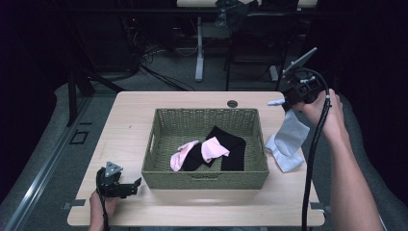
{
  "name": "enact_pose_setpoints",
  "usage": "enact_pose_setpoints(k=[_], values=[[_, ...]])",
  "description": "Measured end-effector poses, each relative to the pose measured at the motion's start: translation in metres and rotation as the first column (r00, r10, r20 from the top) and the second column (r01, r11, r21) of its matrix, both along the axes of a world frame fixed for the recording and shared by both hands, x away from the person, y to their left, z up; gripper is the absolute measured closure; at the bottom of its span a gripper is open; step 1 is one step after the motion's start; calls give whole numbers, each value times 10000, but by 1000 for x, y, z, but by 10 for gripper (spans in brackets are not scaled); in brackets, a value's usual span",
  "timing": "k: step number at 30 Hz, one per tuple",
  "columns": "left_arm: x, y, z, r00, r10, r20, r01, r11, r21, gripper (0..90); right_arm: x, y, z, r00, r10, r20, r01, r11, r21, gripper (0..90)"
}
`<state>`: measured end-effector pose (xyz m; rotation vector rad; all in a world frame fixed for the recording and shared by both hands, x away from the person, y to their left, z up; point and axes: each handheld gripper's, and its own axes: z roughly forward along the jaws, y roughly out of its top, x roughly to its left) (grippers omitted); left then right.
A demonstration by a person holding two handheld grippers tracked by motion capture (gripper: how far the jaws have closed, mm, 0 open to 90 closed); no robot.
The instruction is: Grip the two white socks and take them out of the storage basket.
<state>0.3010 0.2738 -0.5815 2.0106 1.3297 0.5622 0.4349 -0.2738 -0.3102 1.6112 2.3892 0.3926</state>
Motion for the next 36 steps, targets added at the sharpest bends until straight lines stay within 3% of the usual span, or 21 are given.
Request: enact_pose_setpoints(k=[8,10,11,24,27,30,36], values=[[0,0,0,10000,19,-21,-18,10000,23,1,8,-20,-59,9977,-468,-494,481,9985,258,819],[0,0,0,10000,31,-20,-31,10000,7,1,12,-24,-81,9967,-523,-619,552,9974,465,817],[0,0,0,10000,33,-21,-33,10000,15,1,12,-24,-81,9967,-523,-619,552,9974,465,817],[0,0,0,10000,-16,-34,16,10000,45,1,24,-29,-159,9867,-1242,-1047,1319,9887,705,800],[0,0,0,10000,-12,-38,12,10000,26,1,26,-30,-170,9833,-1396,-1165,1478,9869,645,792],[0,0,0,10000,-15,-44,15,10000,34,1,26,-31,-182,9821,-1470,-1179,1574,9840,840,728],[0,0,0,10000,-5,-43,5,10000,21,1,19,-32,-182,9858,-1367,-975,1459,9848,939,526]])
